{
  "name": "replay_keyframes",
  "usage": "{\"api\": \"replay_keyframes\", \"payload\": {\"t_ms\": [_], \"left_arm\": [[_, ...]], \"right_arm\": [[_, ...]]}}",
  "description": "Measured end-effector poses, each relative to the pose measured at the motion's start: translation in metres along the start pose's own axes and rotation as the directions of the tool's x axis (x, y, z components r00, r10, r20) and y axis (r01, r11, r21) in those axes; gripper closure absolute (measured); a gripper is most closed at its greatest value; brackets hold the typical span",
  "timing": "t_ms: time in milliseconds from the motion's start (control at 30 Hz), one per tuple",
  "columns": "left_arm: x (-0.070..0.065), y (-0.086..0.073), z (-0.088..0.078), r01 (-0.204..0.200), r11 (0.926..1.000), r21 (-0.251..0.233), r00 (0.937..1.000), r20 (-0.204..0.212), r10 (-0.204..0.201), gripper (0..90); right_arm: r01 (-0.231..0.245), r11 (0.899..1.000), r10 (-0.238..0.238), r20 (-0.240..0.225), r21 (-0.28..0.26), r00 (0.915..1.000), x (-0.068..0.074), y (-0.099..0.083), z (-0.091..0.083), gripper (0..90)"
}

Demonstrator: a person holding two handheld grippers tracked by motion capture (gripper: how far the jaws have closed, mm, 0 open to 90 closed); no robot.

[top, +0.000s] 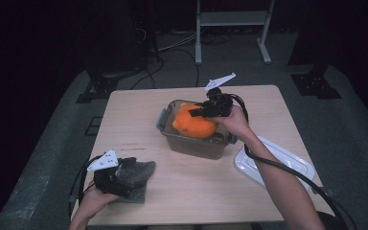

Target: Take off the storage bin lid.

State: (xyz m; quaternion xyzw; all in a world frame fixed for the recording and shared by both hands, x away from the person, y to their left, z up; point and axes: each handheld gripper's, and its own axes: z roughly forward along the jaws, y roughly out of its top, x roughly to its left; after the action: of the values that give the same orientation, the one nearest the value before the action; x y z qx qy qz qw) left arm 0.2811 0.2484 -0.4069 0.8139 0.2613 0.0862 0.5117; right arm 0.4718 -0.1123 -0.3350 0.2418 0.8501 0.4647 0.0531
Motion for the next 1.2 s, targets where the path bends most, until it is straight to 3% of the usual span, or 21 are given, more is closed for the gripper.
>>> {"api": "replay_keyframes", "payload": {"t_ms": [1200], "left_arm": [[0.001,0.000,-0.001,0.004,1.0000,-0.004,1.0000,-0.003,-0.004,5.7]], "right_arm": [[-0.046,0.996,0.047,-0.010,0.078,0.9989,-0.006,-0.009,0.018,60.6]]}}
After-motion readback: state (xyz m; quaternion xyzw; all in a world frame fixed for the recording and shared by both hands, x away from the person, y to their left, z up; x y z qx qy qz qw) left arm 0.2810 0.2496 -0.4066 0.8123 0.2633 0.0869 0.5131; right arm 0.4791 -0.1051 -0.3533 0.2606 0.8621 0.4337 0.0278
